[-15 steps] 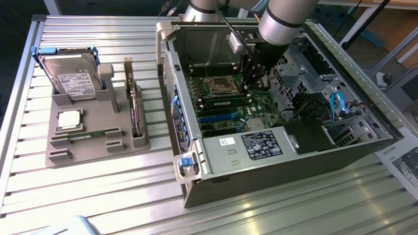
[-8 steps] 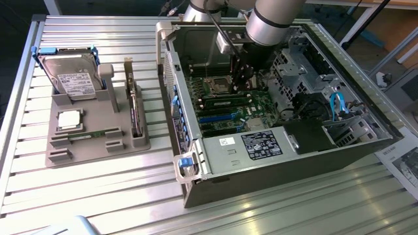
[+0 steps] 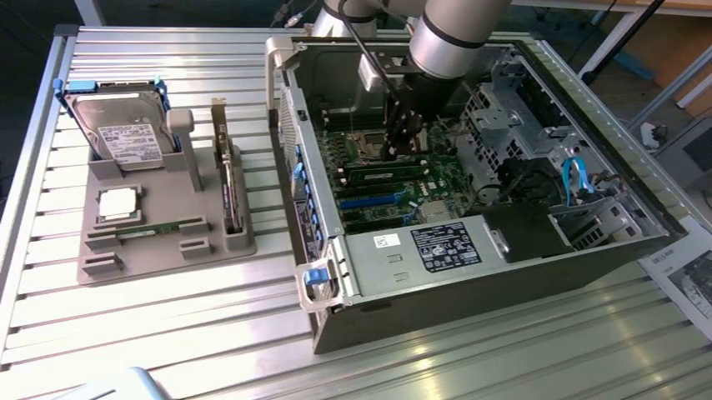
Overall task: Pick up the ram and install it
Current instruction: 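Press down the ram until it locks into place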
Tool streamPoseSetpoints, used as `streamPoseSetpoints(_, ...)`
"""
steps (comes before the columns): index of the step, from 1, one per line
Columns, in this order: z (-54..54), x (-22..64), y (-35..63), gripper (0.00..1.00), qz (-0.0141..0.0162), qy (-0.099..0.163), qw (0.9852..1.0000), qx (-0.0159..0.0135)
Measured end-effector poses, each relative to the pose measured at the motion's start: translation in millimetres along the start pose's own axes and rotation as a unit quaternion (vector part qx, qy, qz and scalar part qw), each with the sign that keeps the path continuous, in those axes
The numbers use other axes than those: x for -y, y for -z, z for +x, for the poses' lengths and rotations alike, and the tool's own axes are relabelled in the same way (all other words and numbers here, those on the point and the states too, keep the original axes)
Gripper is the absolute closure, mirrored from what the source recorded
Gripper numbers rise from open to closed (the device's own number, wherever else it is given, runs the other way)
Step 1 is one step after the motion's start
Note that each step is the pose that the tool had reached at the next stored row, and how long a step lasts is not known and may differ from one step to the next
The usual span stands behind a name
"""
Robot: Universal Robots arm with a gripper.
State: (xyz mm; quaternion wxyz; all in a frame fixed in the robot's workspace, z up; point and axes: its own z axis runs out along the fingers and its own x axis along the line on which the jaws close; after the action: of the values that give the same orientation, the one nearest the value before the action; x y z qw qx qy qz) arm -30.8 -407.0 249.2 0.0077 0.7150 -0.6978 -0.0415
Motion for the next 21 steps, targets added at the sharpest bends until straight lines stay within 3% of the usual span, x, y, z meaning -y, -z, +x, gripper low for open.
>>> streamPoseSetpoints(10, 7.1, -1.2, 0.2, 0.90, 0.0000, 0.000, 1.0000, 0.0001)
streamPoseSetpoints(16, 7.7, -0.6, -8.1, 0.90, 0.0001, 0.000, 1.0000, 0.0000)
streamPoseSetpoints(21, 7.8, -0.5, -9.3, 0.90, 0.0000, 0.000, 1.0000, 0.0000)
